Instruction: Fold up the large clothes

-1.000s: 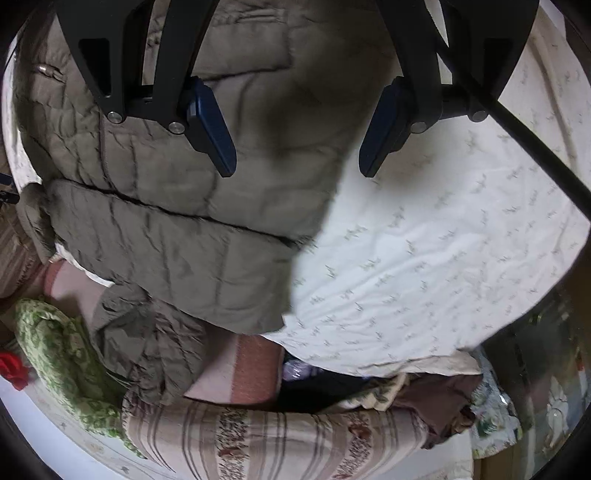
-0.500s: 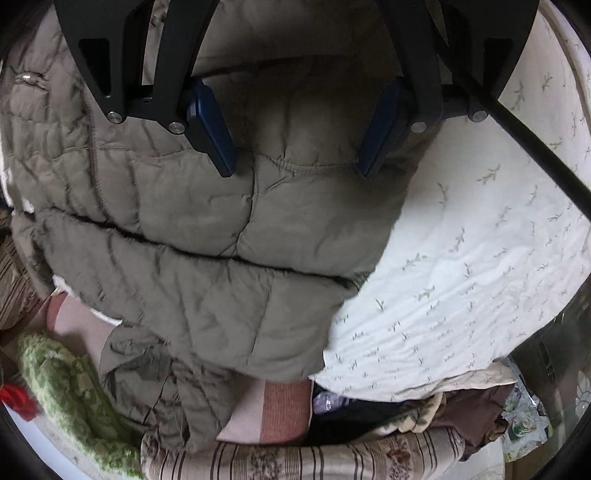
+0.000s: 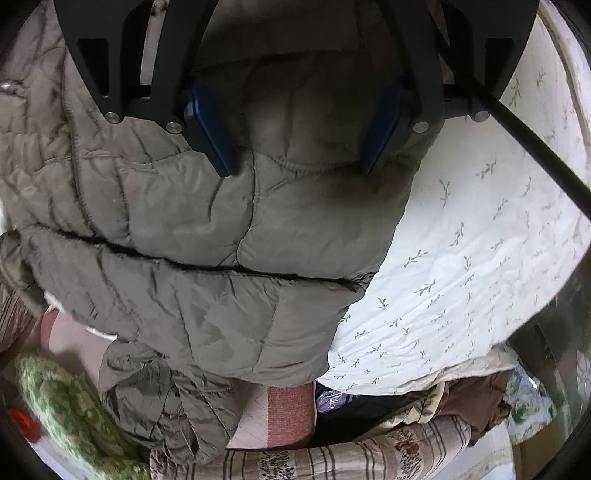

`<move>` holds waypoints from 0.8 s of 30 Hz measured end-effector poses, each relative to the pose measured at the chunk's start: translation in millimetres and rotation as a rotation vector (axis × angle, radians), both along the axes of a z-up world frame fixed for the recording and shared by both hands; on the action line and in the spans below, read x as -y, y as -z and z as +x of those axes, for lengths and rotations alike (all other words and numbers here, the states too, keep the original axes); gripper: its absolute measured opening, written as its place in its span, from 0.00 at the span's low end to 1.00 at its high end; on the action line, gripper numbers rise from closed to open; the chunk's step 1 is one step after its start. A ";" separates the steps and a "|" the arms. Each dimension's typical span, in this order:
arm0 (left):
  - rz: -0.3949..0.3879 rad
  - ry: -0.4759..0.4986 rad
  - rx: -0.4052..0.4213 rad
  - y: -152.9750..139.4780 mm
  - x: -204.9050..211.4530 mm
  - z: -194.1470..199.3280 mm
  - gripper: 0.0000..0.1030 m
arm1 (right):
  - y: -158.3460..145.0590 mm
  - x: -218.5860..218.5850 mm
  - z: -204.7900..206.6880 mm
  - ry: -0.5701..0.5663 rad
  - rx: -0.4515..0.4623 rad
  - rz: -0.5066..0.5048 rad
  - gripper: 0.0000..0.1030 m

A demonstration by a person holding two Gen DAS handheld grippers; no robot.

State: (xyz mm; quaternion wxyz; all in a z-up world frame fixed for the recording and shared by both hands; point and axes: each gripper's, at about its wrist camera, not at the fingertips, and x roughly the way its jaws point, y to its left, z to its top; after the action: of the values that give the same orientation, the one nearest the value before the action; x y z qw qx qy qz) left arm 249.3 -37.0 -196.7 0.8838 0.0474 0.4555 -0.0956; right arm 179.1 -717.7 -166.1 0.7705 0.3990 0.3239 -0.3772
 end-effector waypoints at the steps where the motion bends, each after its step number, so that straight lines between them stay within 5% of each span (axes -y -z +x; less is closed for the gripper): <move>1: -0.017 0.000 -0.004 -2.6 -1.7 -0.8 0.68 | -14.7 -7.4 -1.7 -0.010 0.001 -0.026 0.08; 6: -0.099 -0.016 0.051 -37.2 -22.4 -11.5 0.68 | -127.5 -88.4 9.2 -0.154 0.035 -0.218 0.08; 12: -0.103 -0.131 0.146 -70.6 -67.7 -8.9 0.68 | -208.8 -234.5 48.4 -0.458 0.131 -0.324 0.08; 17: -0.109 -0.267 0.183 -85.0 -117.4 3.1 0.68 | -181.8 -362.8 90.1 -0.719 0.109 -0.307 0.08; 24: -0.128 -0.355 0.198 -92.0 -155.5 9.4 0.68 | -33.5 -510.8 150.8 -0.984 -0.179 -0.299 0.13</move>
State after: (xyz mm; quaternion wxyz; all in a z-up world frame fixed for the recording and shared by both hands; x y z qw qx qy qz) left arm 258.8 118.5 -104.8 0.9283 -0.0808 0.3608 0.0381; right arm 330.0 -206.9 -132.7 0.8744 0.0514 0.4804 -0.0453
